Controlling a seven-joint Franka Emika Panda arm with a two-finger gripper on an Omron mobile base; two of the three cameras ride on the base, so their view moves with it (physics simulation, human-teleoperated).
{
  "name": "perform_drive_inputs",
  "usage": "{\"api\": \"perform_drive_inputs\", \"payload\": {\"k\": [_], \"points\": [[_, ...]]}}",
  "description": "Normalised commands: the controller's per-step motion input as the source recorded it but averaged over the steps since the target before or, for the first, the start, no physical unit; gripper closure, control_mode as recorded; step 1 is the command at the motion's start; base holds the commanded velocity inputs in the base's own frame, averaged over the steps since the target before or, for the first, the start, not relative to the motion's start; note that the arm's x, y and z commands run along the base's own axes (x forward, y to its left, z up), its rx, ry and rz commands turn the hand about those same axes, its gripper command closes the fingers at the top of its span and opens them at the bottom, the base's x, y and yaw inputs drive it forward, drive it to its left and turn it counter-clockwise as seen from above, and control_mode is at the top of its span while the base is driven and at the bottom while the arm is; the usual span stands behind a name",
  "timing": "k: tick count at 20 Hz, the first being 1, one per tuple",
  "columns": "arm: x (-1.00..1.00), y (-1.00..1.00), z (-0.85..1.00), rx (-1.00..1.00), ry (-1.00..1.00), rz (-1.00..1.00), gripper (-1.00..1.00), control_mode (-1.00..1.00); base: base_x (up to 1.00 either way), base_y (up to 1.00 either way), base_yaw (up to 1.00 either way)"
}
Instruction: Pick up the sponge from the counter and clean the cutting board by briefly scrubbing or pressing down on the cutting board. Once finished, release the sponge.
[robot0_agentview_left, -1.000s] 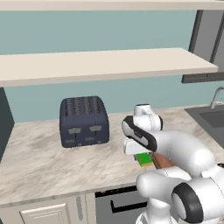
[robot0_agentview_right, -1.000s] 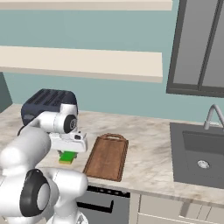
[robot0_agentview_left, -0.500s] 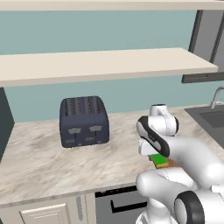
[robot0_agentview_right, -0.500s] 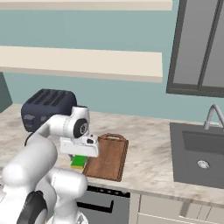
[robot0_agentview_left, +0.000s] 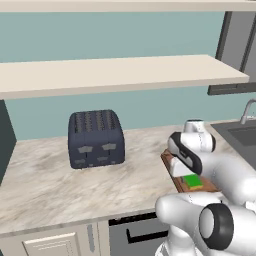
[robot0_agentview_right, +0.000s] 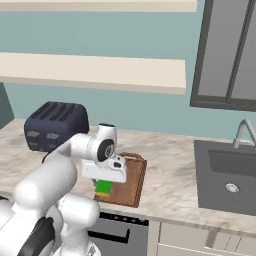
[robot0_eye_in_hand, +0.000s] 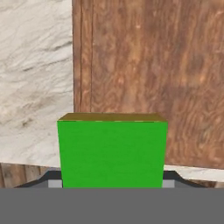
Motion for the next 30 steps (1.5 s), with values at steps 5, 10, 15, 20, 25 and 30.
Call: {"api": "perform_drive_inputs", "payload": {"k": [5,10,15,20,25,30], "points": [[0.16,-0.05,-0.35,0.0,0.0,0.0,1.0,-1.0,0.0,0.0,0.0],[0.05,0.0,-0.42,0.0,0.0,0.0,1.0,-1.0,0.0,0.0,0.0],[0.05,0.0,-0.37,0.0,0.0,0.0,1.0,-1.0,0.0,0.0,0.0],[0.32,0.0,-0.03,0.0,-0.01,0.0,1.0,-1.0,0.0,0.0,0.0],[0.42,0.0,0.0,0.0,-0.03,0.0,1.0,-1.0,0.0,0.0,0.0],[0.26,0.0,-0.15,0.0,0.0,0.0,1.0,-1.0,0.0,0.0,0.0]]}}
